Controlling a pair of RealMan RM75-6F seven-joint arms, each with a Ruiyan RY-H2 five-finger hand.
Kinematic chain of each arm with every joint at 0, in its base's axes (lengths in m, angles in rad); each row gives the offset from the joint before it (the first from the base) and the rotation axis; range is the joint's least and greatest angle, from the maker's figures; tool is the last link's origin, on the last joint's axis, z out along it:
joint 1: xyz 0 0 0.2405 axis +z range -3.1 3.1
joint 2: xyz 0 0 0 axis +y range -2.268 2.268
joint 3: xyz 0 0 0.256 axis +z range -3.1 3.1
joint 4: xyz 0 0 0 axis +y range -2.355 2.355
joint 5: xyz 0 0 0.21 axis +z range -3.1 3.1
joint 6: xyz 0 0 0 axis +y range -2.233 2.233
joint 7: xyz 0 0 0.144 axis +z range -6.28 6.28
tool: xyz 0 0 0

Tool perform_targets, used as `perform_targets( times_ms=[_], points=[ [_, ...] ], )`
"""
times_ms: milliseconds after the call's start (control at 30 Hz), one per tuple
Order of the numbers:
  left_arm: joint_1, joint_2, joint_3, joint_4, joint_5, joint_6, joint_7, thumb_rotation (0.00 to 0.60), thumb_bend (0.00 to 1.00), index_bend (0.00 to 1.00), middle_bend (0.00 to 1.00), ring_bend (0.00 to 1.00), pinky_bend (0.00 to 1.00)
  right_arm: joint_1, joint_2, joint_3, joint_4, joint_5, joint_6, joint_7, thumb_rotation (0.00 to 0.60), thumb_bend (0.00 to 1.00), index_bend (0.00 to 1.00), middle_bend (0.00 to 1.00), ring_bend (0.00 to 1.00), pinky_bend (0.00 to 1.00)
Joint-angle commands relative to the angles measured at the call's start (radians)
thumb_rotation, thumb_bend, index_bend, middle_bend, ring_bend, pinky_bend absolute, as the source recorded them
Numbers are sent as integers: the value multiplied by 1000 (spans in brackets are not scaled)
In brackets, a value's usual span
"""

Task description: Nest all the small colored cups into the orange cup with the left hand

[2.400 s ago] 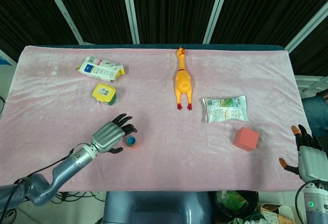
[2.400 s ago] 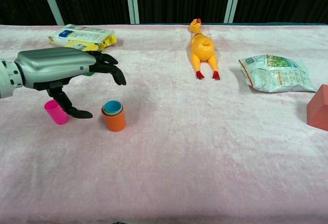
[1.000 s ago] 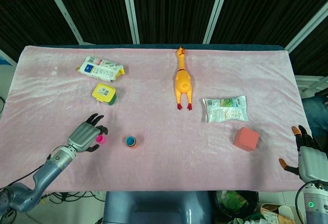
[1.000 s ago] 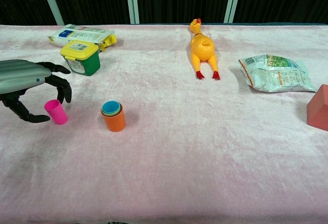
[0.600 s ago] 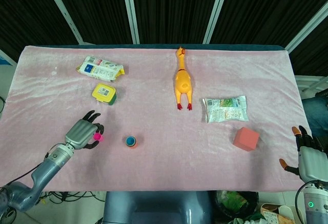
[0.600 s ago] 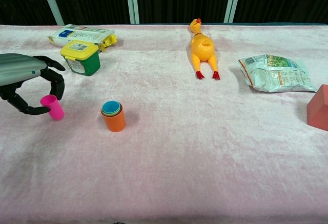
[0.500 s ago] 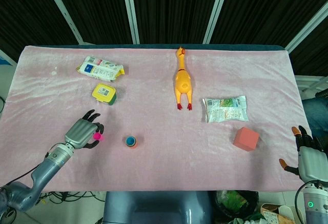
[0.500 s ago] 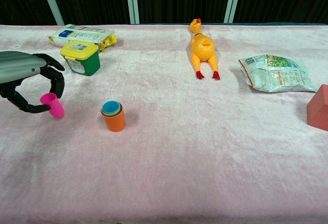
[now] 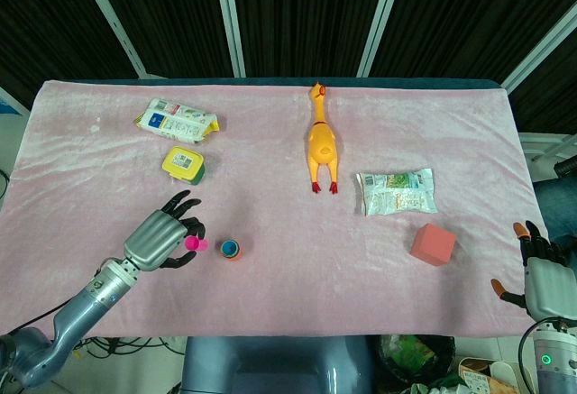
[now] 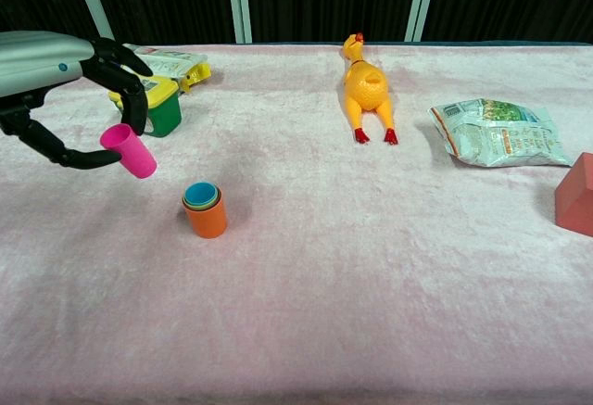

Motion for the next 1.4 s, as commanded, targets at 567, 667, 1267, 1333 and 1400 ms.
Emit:
perform_targets(
  times_ms=[567,667,1267,1333,1400],
  points=[
    [-91,-118,-40,92,-55,-131,-11,600,405,493,538,102,0,0,1,2,0,6,-3,5,600,138,0,20,113,165],
    [-97,-125,-38,100,-67,-144,-4,600,394,486,532,102,0,0,2,2,0,7,-4,7,600,138,0,20,113,165],
    [-38,-5,-8,-24,-70,-54,75,600,143,73,58,0,0,1,3,2,-1,11,-6,3,600,139,0,20,113,165],
    [9,27,10,-50,-59,16,140,600,143,73,58,0,0,1,3,1,0,10,-5,3,600,138,0,20,113,165],
    [69,56,29,-74,-50,106,211,600,143,73,60,0,0,1,2,1,1,9,-4,3,600,138,0,20,113,165]
  ],
)
